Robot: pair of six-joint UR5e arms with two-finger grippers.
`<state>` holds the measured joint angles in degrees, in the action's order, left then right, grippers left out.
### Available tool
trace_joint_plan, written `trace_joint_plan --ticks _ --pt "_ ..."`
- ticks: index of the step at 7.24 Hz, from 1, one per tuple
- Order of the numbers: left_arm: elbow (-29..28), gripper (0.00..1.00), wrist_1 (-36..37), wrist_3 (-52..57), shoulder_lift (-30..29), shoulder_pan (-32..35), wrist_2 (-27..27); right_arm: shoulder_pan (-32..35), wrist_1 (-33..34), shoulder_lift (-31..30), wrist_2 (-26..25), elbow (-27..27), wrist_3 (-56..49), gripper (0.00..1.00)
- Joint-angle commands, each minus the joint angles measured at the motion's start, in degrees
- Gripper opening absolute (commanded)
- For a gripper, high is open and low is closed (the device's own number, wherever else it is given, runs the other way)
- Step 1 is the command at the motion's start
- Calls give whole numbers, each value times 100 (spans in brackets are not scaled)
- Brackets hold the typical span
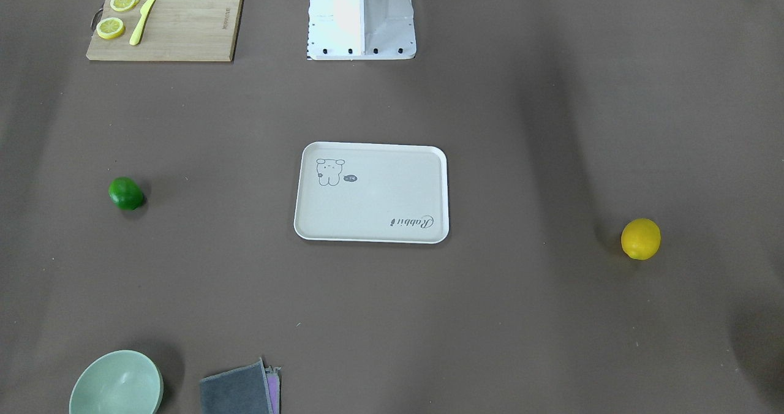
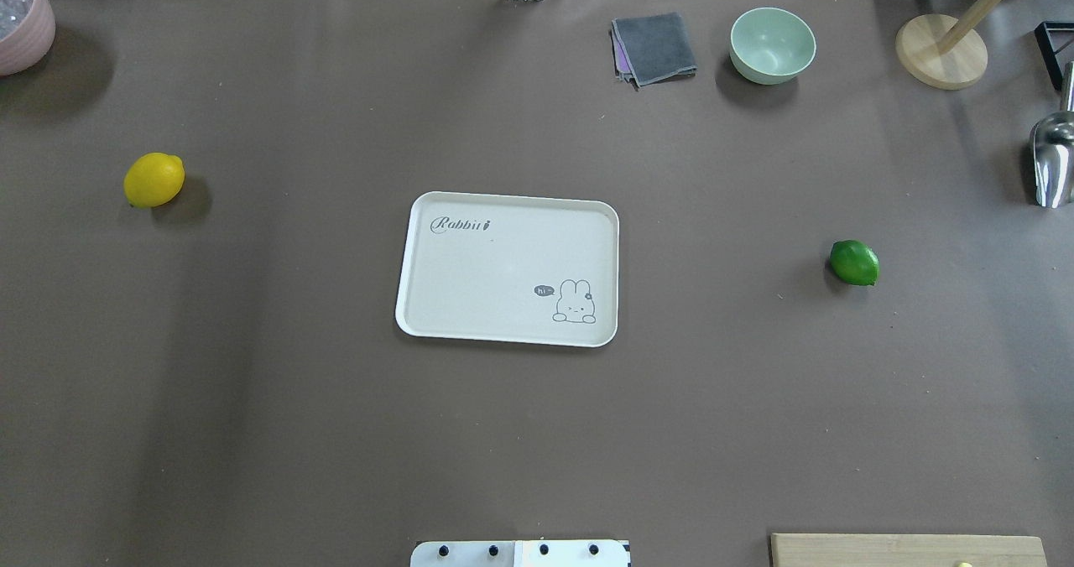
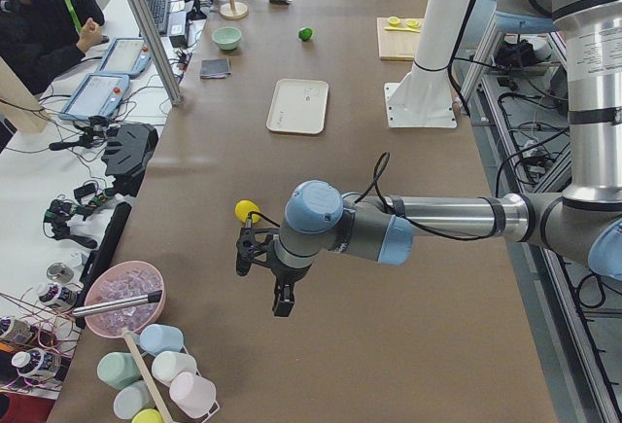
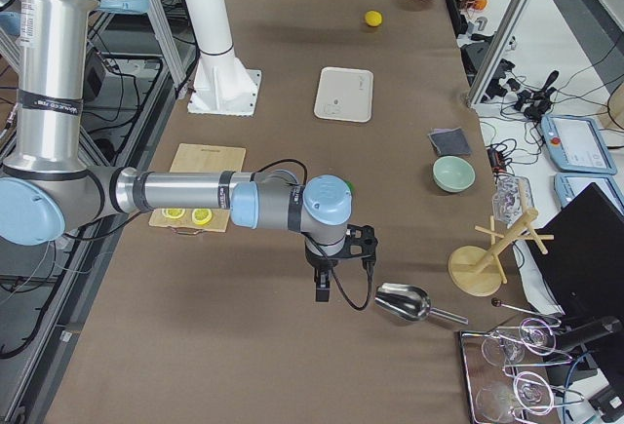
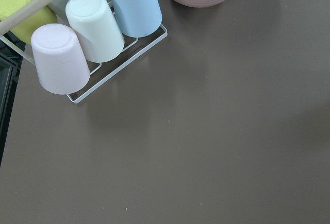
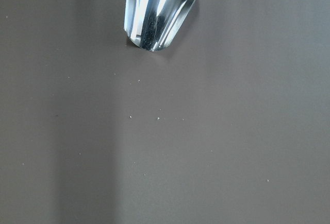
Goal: Place all lemons on tray
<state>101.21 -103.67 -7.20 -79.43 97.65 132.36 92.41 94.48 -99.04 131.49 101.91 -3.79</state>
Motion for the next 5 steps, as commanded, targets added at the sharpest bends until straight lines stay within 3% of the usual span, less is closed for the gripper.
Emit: trace_joint_plan --ticks 1,5 --pt "4 98 -4 -1 24 0 0 14 -9 -10 26 -5 1 100" --pt "22 98 -39 -9 95 -26 0 14 -9 7 43 30 1 100"
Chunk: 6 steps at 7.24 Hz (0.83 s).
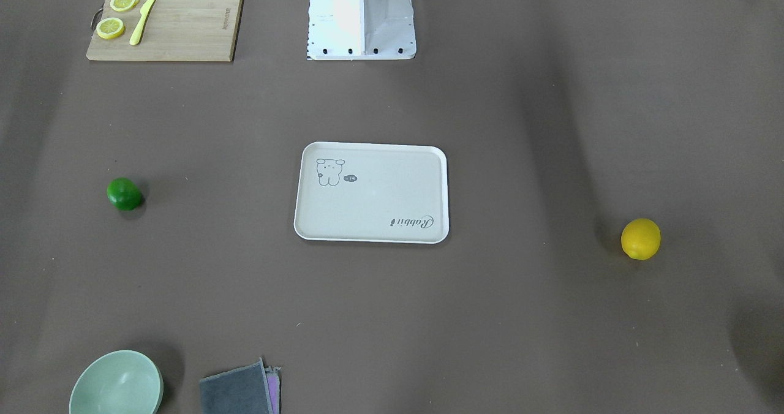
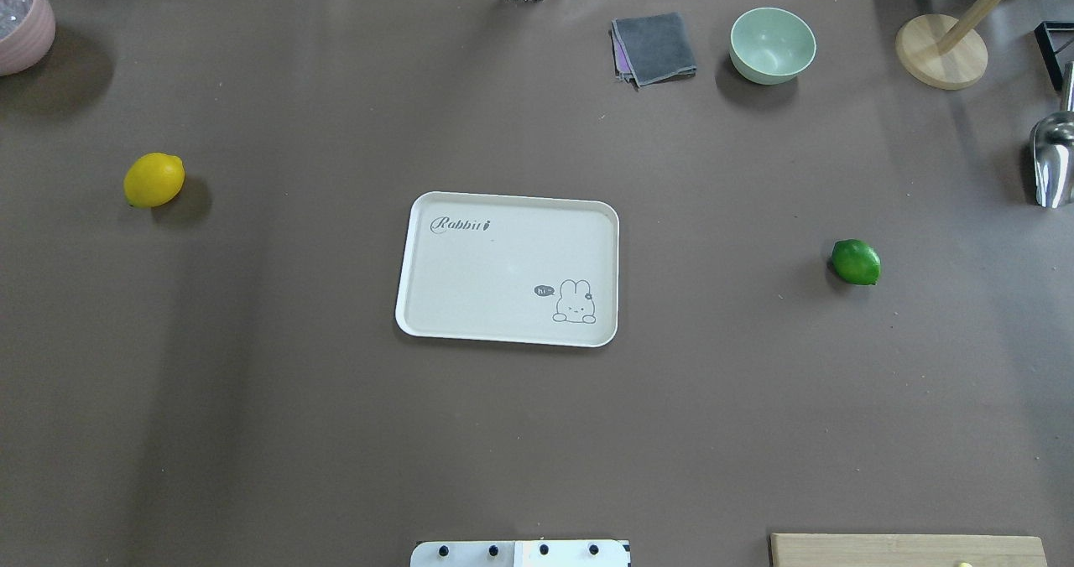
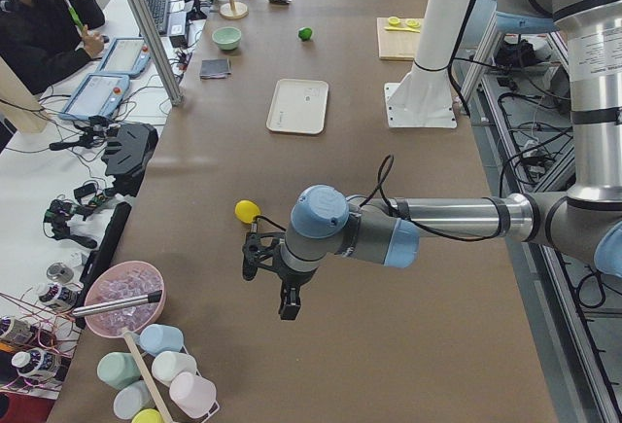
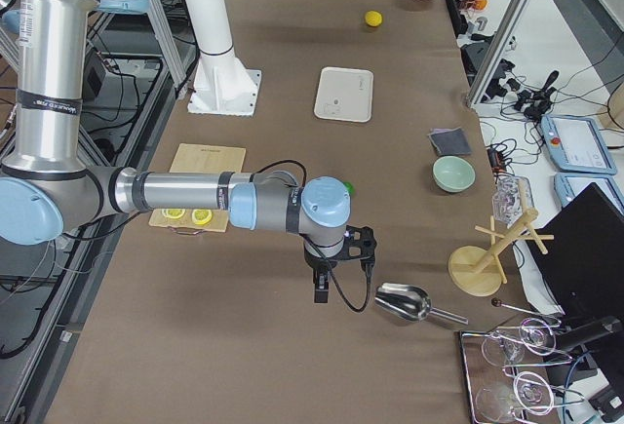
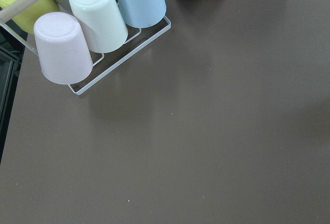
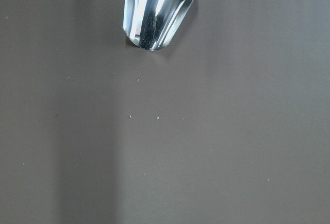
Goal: Place all lemons on tray
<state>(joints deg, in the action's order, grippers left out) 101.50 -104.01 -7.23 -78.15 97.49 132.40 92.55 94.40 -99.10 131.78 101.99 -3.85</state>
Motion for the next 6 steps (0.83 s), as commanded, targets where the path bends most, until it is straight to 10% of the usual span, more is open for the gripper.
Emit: trace_joint_plan --ticks 1,6 --pt "36 98 -22 2 -42 -2 49 0 0 14 40 83 -2 100" --pt "-112 98 -450 54 -191 -37 67 0 0 251 286 -30 -11 100"
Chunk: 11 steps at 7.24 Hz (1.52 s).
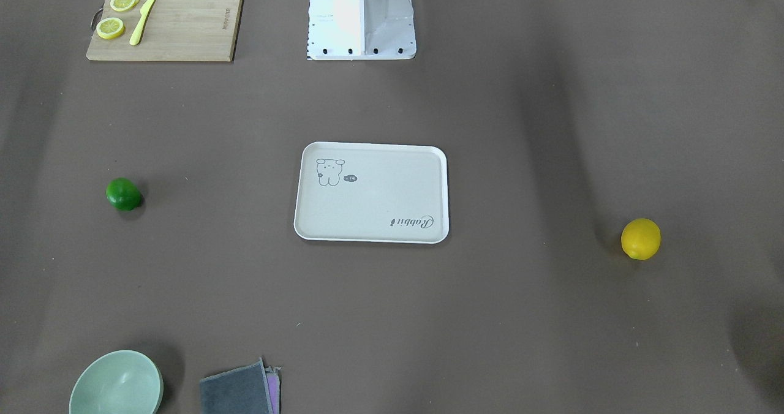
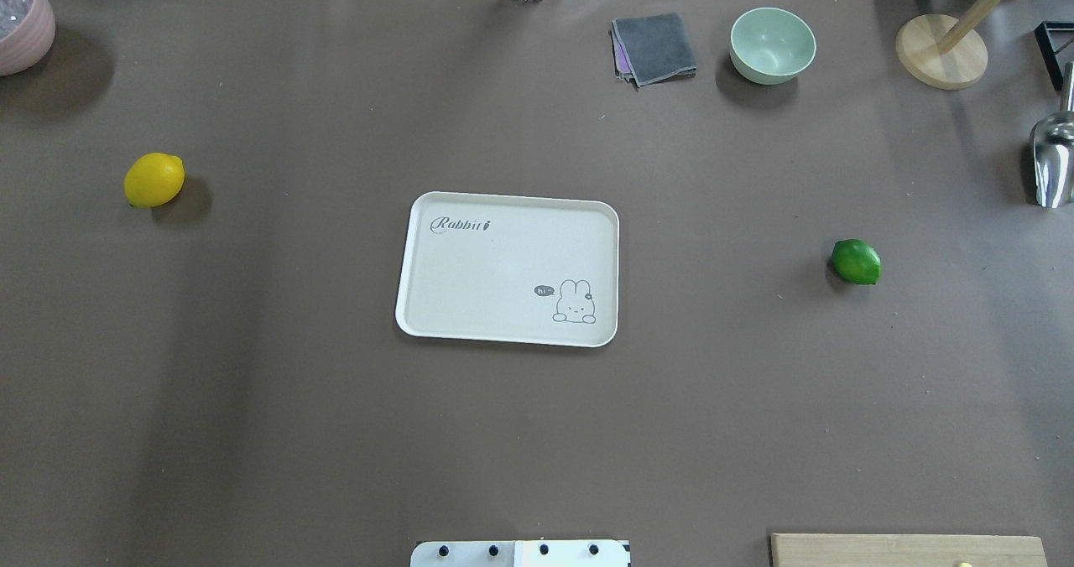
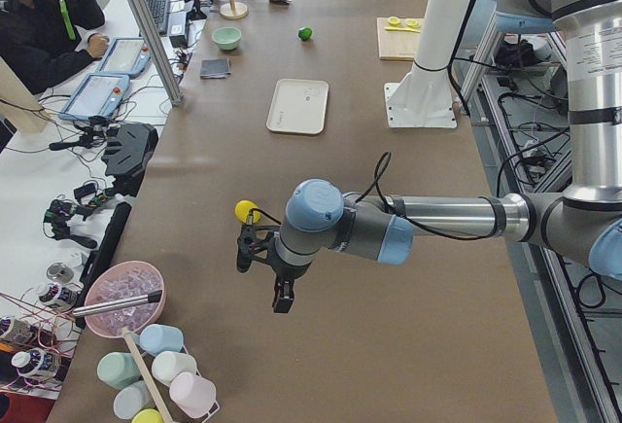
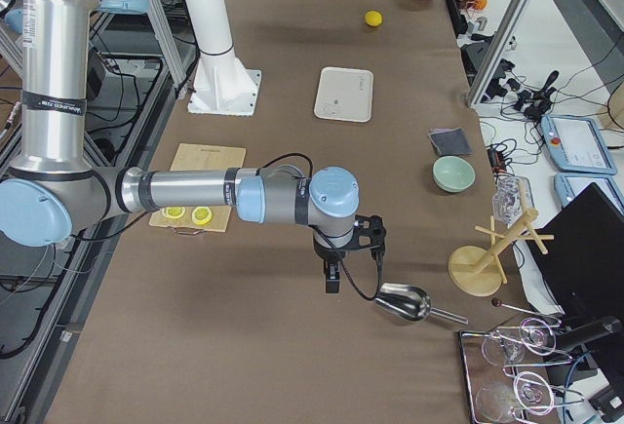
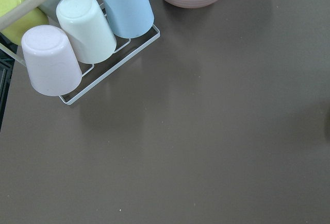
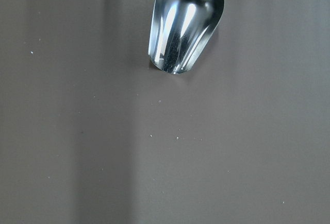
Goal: Place all lemons on tray
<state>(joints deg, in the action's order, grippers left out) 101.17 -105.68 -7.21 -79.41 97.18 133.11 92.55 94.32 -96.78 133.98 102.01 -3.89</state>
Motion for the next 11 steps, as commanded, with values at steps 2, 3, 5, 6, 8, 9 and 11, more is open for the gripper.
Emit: trace_joint_plan --ticks 2,3,5,6,8,9,11 --pt "-203 98 -550 53 -83 -58 13 0 -2 53 408 11 2 100" --pt "-186 98 -872 44 -101 -163 57 -9 -10 88 479 12 2 100" --pt "-177 98 -989 0 -530 -636 558 -26 -2 185 645 12 11 100" --pt "-186 98 -1025 -9 -688 -874 576 -26 7 290 725 -5 20 100" --pt "-221 98 -1016 -9 -1005 -1234 559 -157 -759 317 954 -66 29 100" --pt "-238 98 -1025 -9 -1145 -1428 524 -280 -1410 335 989 -354 516 100" --pt "-631 98 -1399 -17 -1505 -1710 480 -684 -2572 388 946 -594 1807 100"
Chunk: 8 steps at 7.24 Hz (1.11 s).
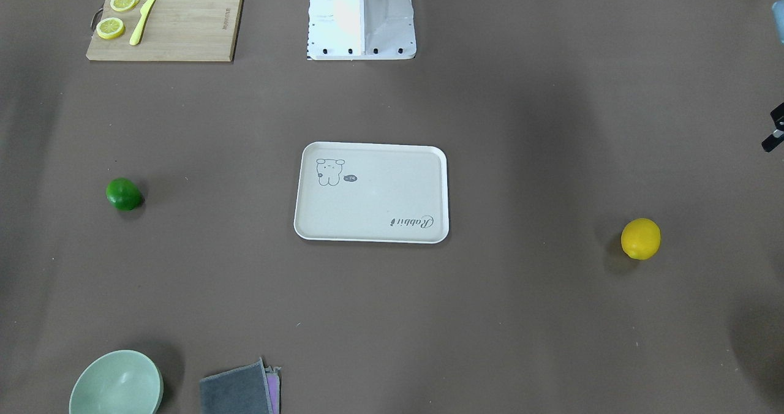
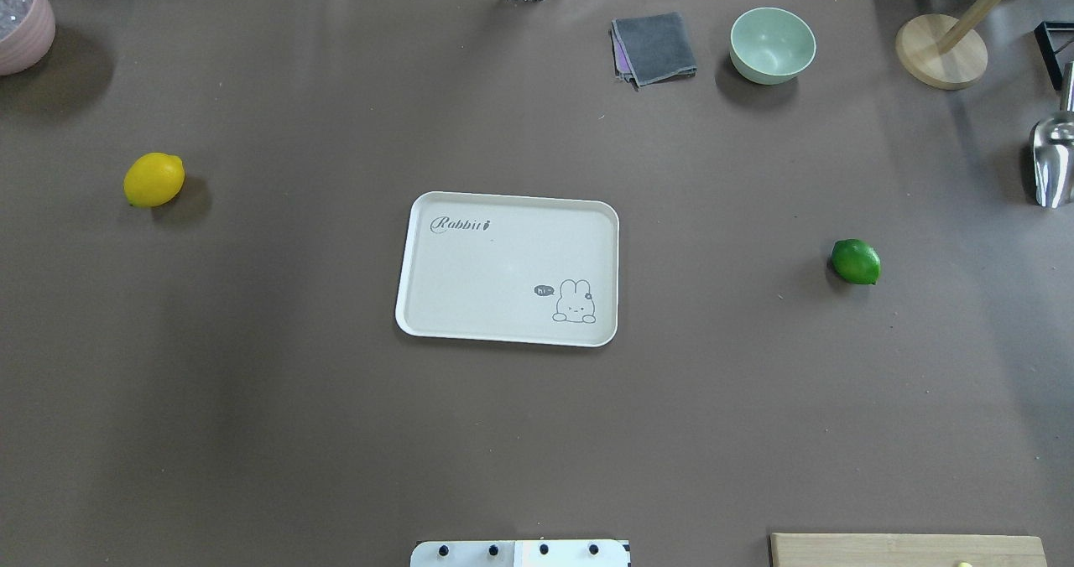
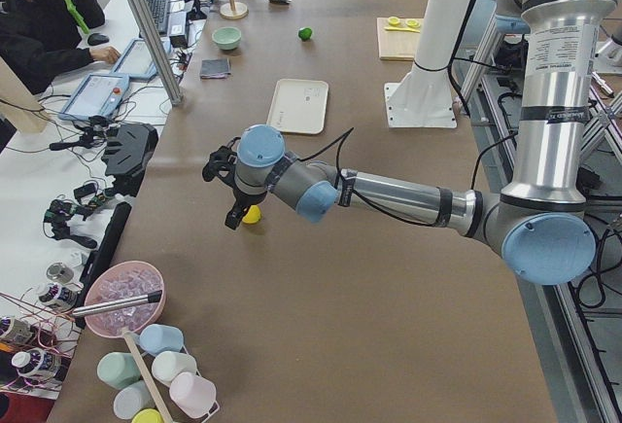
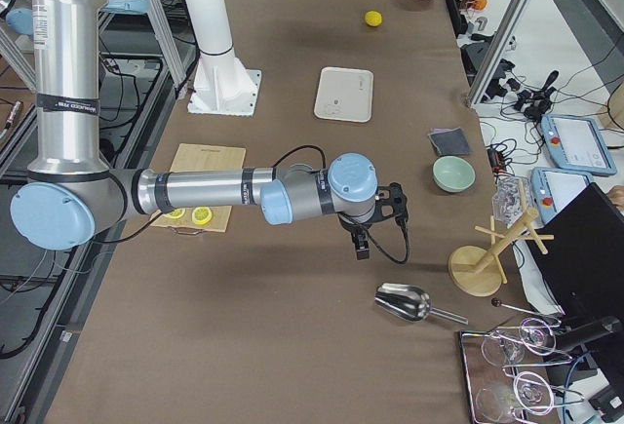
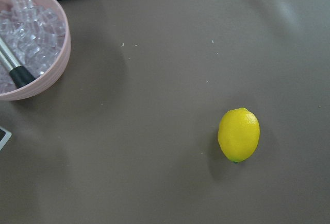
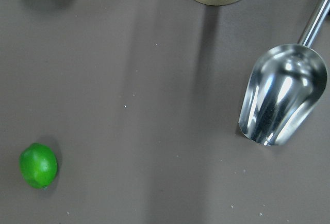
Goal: Place all lemons on tray
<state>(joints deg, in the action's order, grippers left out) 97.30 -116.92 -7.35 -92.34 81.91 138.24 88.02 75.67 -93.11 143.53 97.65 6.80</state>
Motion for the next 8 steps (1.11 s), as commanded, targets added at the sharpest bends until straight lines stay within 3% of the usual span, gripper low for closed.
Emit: trace_joint_plan --ticks 1,2,3,5,7,8 --pt "-699 98 -1122 -395 -344 -306 -86 -467 -999 65 -44 -228 1135 100" --pt "-1095 98 -1836 -1286 -581 -768 -330 -635 -1123 152 -71 -272 1366 100" --pt "-1369 98 -2452 -1904 -722 -1373 -1064 -776 -1159 249 -150 -299 1620 100" --pt "-1905 98 -2922 -2367 -1074 -2072 -1771 -1101 -1283 617 -500 -508 2033 100" --pt "-2197 98 -3073 -2280 -1181 -2354 -1809 -1566 -1484 978 -642 -720 2796 100" --pt "-2302 98 -3082 -2280 -1181 -2407 -1801 -1847 -1485 1127 -947 -729 3210 100"
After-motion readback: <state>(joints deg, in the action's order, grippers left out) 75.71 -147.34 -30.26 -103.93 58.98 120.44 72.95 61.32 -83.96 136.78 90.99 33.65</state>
